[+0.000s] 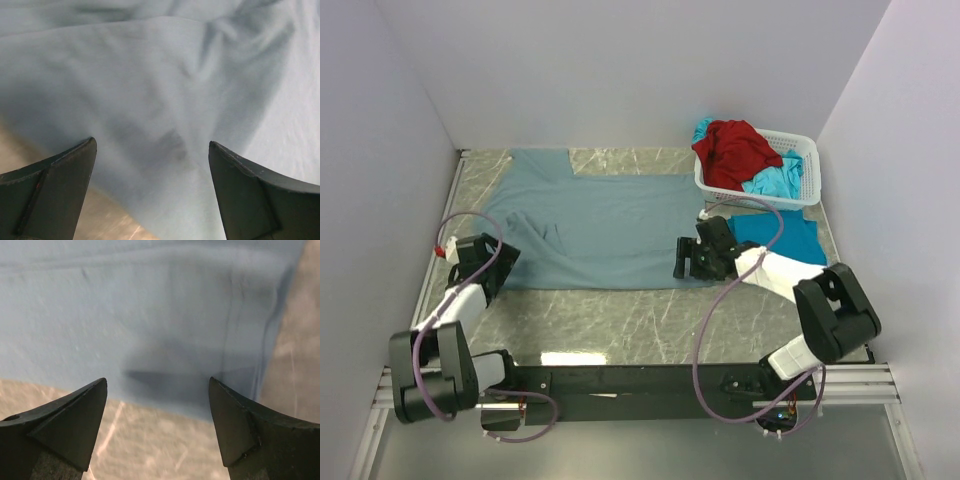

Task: Fold and stack the t-shirts
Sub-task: Fold the tshirt

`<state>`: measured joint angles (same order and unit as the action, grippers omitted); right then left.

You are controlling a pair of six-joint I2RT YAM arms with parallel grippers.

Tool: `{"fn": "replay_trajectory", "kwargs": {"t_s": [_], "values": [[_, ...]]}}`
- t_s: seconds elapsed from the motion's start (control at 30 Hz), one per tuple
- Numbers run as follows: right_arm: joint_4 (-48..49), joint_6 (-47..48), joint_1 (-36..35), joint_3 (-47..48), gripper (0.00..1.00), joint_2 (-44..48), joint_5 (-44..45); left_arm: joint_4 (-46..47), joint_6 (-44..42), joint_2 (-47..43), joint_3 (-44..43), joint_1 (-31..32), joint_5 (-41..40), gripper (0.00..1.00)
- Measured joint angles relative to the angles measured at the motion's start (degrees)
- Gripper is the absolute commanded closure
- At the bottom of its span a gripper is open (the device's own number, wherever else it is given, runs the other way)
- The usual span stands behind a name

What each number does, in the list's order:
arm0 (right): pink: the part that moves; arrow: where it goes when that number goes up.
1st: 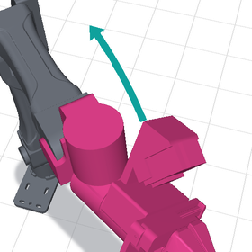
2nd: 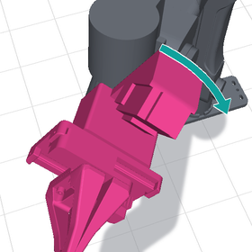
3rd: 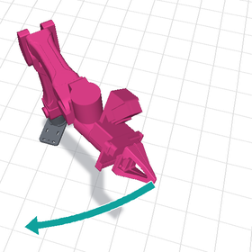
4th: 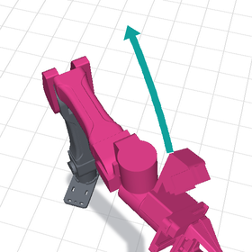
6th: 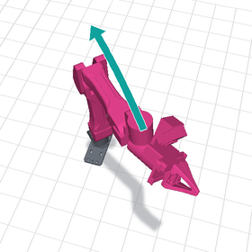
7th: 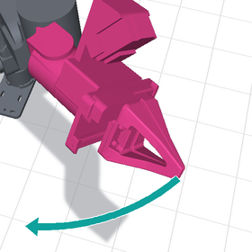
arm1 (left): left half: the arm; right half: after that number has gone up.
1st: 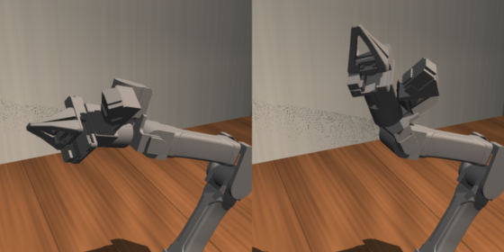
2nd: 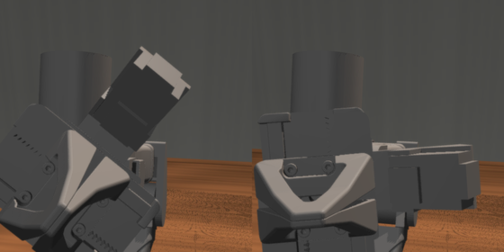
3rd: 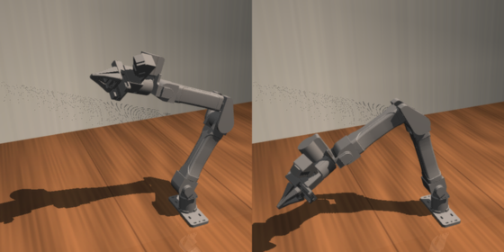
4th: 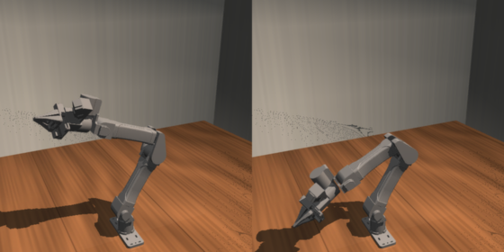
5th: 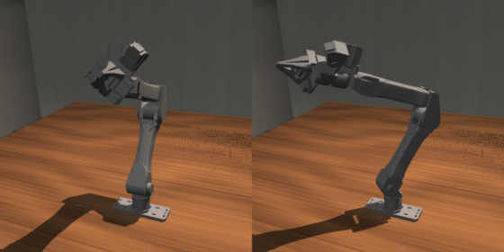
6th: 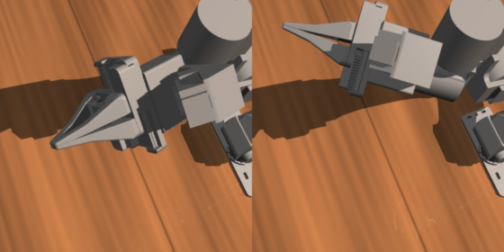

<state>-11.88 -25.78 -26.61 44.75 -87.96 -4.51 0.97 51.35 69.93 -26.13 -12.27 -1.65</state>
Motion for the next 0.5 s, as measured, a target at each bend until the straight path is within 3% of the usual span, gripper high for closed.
{"fn": "replay_trajectory", "kwargs": {"t_s": [0.17,0.3,0.43,0.5], "values": [[-4.55,-0.57,-3.02,-3.15,0.11,5.29,0.5,-6.4,2.78,-9.68,3.39,-0.09,-3.91,0.0],[-8.17,-0.13,-5.42,-2.71,0.11,9.44,0.63,-8.76,3.67,-15.93,2.32,-0.11,-2.58,0.01],[-9.03,0.7,-5.44,0.07,0.1,12.17,1.97,-12.02,2.84,-11.96,-7.54,3.23,-0.9,0.01],[-8.94,1.29,-5.31,1.86,0.1,12.48,2.95,-14.49,1.38,-6.64,-16.11,8.61,-2.78,0.01]]}}
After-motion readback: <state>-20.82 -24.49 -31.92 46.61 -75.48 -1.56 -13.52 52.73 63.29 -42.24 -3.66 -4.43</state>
